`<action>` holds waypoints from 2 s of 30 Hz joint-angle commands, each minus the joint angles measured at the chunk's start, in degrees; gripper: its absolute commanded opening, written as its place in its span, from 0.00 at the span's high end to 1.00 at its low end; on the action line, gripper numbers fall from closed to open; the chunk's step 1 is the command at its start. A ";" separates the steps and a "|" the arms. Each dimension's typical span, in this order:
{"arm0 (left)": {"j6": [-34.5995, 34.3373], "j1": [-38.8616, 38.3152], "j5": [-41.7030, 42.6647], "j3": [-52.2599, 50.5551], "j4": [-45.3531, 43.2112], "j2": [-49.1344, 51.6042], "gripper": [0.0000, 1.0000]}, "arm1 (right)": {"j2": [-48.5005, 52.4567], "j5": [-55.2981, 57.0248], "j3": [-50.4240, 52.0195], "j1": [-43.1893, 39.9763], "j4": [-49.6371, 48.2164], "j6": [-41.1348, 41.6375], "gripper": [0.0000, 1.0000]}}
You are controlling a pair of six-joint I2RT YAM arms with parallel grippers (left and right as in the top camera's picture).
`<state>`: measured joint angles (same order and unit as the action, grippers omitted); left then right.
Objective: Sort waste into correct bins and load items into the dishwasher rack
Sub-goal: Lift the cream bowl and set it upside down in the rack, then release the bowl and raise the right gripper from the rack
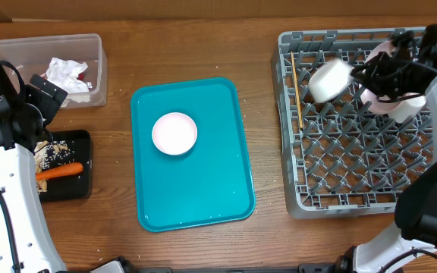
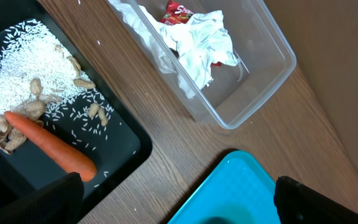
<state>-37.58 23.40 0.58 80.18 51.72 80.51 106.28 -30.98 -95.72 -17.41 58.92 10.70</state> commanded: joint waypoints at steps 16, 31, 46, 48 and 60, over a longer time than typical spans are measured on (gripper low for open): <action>-0.57 0.20 -0.81 0.22 -0.04 -0.15 0.00 | -2.40 27.74 -13.66 15.37 9.66 2.40 0.62; -0.57 0.20 -0.81 0.22 -0.07 -0.15 0.00 | 9.38 31.06 -11.04 16.55 7.21 2.45 0.96; -0.57 0.20 -0.81 0.22 -0.04 -0.15 0.00 | 9.51 37.24 -11.06 16.06 14.08 2.89 0.96; -0.57 0.20 -0.81 0.22 -0.04 -0.15 0.00 | 9.51 34.01 -11.06 16.06 12.13 2.82 0.96; -0.57 0.20 -0.81 0.22 -0.04 -0.15 0.00 | 11.30 29.79 -11.04 16.06 7.69 2.36 0.96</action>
<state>-37.56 23.40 0.58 80.18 51.70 80.51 116.05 -2.09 -106.72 -1.10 66.06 13.28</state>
